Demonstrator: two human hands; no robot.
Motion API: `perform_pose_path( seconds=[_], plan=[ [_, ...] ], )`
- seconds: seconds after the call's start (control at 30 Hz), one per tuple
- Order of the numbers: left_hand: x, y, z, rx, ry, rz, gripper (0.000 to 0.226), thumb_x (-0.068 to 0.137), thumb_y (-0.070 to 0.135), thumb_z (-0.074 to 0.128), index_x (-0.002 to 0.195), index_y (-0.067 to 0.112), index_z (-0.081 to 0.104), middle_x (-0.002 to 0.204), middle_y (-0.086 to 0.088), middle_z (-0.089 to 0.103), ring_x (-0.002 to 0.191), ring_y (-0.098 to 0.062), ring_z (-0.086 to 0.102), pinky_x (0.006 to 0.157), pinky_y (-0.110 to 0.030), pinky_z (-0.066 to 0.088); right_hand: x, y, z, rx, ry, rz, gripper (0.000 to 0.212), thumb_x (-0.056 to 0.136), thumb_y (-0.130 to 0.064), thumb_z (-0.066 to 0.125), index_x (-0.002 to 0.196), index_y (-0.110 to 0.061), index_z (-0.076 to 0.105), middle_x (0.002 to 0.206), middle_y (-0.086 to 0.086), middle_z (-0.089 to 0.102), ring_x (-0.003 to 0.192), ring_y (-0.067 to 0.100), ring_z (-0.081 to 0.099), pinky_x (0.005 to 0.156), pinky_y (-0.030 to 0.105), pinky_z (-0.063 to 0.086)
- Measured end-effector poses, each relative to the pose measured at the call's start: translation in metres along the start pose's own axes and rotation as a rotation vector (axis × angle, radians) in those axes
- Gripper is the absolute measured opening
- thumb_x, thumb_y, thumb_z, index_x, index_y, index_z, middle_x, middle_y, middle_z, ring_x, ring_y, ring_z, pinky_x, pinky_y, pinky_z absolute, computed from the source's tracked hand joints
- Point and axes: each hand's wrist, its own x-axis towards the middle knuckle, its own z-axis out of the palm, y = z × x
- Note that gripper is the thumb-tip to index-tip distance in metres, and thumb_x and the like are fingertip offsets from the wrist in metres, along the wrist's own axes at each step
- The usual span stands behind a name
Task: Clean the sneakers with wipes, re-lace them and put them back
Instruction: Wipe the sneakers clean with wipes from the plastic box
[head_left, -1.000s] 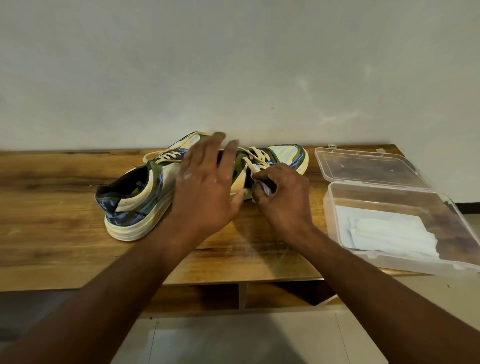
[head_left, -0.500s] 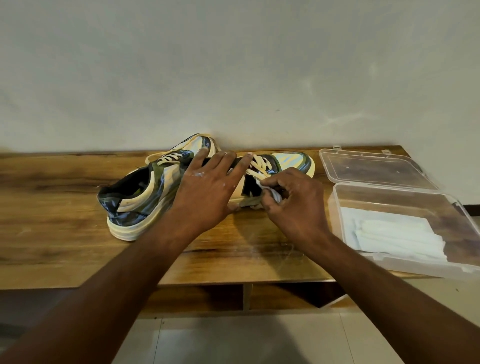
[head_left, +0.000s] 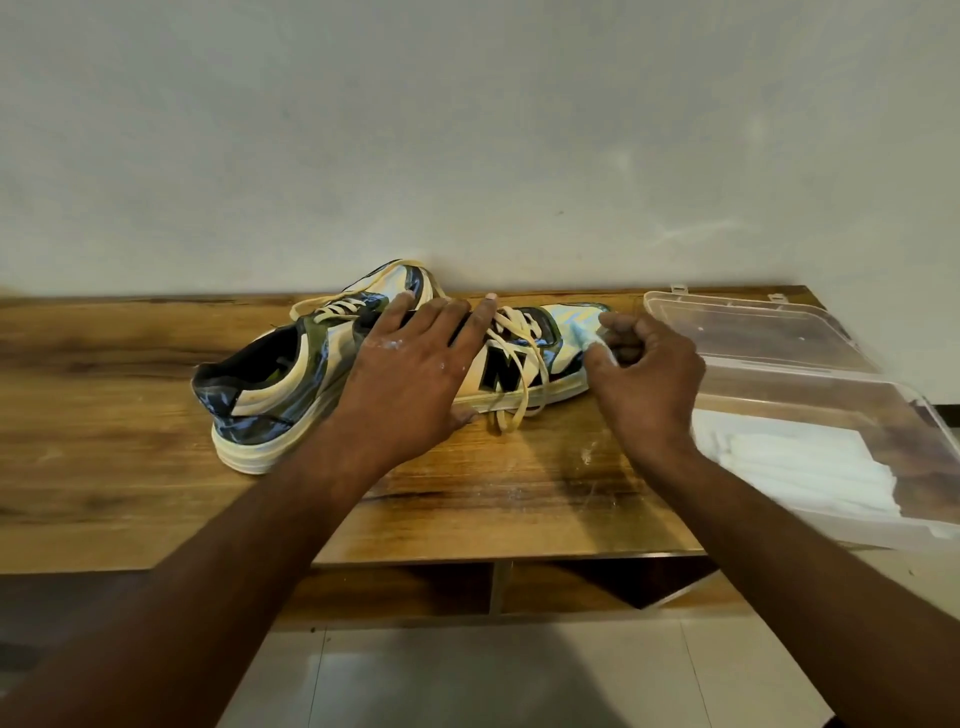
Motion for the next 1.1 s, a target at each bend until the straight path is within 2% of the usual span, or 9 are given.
perform_pose_path(
  seconds=[0.1,0.23,0.33,0.4,0.6,0.8,0.9,1.0,1.1],
  plan=[
    [0.001,0.002,0.001,0.045,-0.012,0.002,0.114,0.086,0.071,0.065,0.168,0.015,0.007,0.164,-0.011,0.035,0.154,-0.028,0.031,0.127,-0.054,0.018,-0.009,-0.001,0.007,-0.114,-0.078,-0.144,0.027,0.085,-0.011,0.075,0.111,-0.015,0.081,0.102,0.002,0.074,0.088,0.014,0.070,0.083,0.037,0.062],
    [0.000,0.004,0.003,0.039,0.000,-0.006,0.111,0.086,0.070,0.064,0.167,0.016,0.012,0.160,-0.012,0.039,0.151,-0.030,0.035,0.126,-0.054,0.021,-0.031,-0.013,0.019,-0.133,-0.216,-0.266,0.033,0.088,-0.009,0.079,0.121,-0.015,0.077,0.109,0.001,0.068,0.093,0.009,0.065,0.081,0.012,0.054],
    [0.000,0.003,0.006,0.027,-0.001,-0.005,0.110,0.085,0.067,0.068,0.167,0.016,0.015,0.158,-0.012,0.041,0.149,-0.031,0.036,0.126,-0.054,0.022,-0.045,-0.017,0.026,-0.172,-0.293,-0.399,0.035,0.086,-0.004,0.080,0.120,-0.012,0.078,0.106,0.000,0.067,0.092,0.007,0.061,0.081,0.004,0.046],
    [0.000,0.003,0.007,0.027,0.006,0.000,0.111,0.084,0.067,0.068,0.167,0.015,0.017,0.157,-0.012,0.042,0.148,-0.031,0.038,0.126,-0.054,0.022,-0.039,-0.017,0.023,-0.163,-0.296,-0.409,0.031,0.083,-0.004,0.082,0.113,-0.013,0.079,0.101,-0.001,0.069,0.088,0.006,0.062,0.079,0.007,0.050],
    [-0.001,0.003,0.007,0.026,0.014,-0.002,0.113,0.084,0.071,0.066,0.167,0.015,0.015,0.157,-0.013,0.042,0.148,-0.031,0.038,0.126,-0.055,0.023,-0.006,-0.004,0.010,-0.101,-0.067,-0.185,0.022,0.075,-0.002,0.083,0.093,-0.014,0.079,0.089,-0.002,0.071,0.080,0.013,0.067,0.073,0.039,0.061],
    [0.000,0.004,0.010,-0.011,0.010,-0.014,0.111,0.080,0.063,0.073,0.166,0.017,0.020,0.156,-0.012,0.045,0.145,-0.031,0.042,0.124,-0.052,0.028,-0.042,-0.019,0.036,-0.092,-0.220,-0.314,0.029,0.079,-0.004,0.084,0.106,-0.015,0.082,0.101,-0.001,0.074,0.089,0.007,0.067,0.083,0.015,0.054],
    [0.001,0.001,0.009,-0.008,0.009,-0.005,0.108,0.084,0.068,0.066,0.167,0.018,0.016,0.158,-0.010,0.043,0.147,-0.029,0.040,0.124,-0.052,0.027,-0.032,-0.019,0.027,-0.100,-0.279,-0.350,0.024,0.077,-0.003,0.083,0.097,-0.016,0.082,0.092,-0.003,0.073,0.083,0.007,0.065,0.076,0.022,0.056],
    [0.001,0.000,0.007,0.007,0.006,0.003,0.108,0.086,0.072,0.062,0.167,0.018,0.015,0.159,-0.009,0.042,0.147,-0.028,0.040,0.124,-0.052,0.025,-0.009,-0.008,0.015,-0.111,-0.184,-0.241,0.017,0.076,-0.004,0.081,0.089,-0.015,0.080,0.085,-0.002,0.072,0.077,0.011,0.067,0.070,0.038,0.060],
    [0.002,0.001,0.007,0.007,0.004,-0.005,0.110,0.084,0.071,0.065,0.167,0.017,0.017,0.158,-0.009,0.043,0.147,-0.029,0.041,0.124,-0.052,0.026,-0.010,-0.005,0.015,-0.127,-0.125,-0.205,0.017,0.076,-0.005,0.080,0.090,-0.014,0.080,0.087,0.000,0.073,0.076,0.012,0.068,0.072,0.040,0.060]
  ],
)
